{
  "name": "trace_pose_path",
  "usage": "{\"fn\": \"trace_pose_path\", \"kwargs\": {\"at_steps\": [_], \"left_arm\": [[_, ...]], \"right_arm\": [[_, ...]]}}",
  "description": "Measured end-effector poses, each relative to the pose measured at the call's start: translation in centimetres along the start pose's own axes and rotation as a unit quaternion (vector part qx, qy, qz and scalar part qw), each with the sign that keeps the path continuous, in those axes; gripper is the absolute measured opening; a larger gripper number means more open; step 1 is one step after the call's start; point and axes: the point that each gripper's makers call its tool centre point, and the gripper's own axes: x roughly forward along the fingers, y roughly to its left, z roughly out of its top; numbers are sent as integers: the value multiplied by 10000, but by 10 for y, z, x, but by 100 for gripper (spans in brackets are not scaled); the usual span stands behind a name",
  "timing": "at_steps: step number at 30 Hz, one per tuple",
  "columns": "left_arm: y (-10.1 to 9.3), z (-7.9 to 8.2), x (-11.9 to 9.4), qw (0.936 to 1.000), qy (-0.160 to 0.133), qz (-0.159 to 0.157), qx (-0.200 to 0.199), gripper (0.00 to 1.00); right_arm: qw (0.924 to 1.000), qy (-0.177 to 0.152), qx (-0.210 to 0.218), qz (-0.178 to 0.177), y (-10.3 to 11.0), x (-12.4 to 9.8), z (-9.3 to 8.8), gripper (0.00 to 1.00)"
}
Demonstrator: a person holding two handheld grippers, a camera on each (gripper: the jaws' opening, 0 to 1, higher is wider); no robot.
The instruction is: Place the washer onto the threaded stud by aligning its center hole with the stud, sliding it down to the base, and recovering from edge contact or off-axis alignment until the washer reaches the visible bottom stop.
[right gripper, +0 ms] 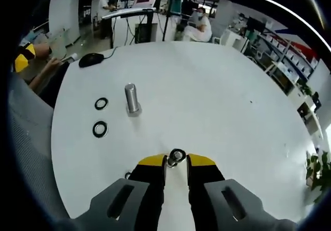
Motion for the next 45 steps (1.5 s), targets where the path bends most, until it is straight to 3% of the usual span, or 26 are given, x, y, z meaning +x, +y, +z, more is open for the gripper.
{"fn": "trace_pose_path", "kwargs": {"at_steps": [5,9,10,11,13,17,19,22,38,40,45], "left_arm": [[0,0,0,10000,-1,-4,2,8],[0,0,0,10000,2,-5,2,8],[0,0,0,10000,3,-7,3,8],[0,0,0,10000,6,-8,3,8],[0,0,0,10000,6,-6,1,8],[0,0,0,10000,0,-8,3,8],[0,0,0,10000,5,-13,6,8],[0,-1,0,10000,9,-10,5,8],[0,-1,0,10000,5,-16,10,8],[0,-1,0,10000,5,-15,7,8],[0,0,0,10000,2,-17,10,8]], "right_arm": [[9998,-194,-9,-17,3,-3,10,16],[9998,18,36,220,11,6,-1,16],[9998,-165,94,69,7,5,5,17],[9999,24,10,151,5,3,2,17],[9999,-140,-67,21,2,3,8,17],[9998,-33,-42,194,9,5,5,17],[9995,-33,-234,228,8,6,4,17],[9998,-52,-173,38,3,4,5,16],[9997,20,-212,109,6,9,4,17],[9995,-42,-314,-77,-1,7,7,17],[9997,-1,-255,-18,1,7,4,17]]}}
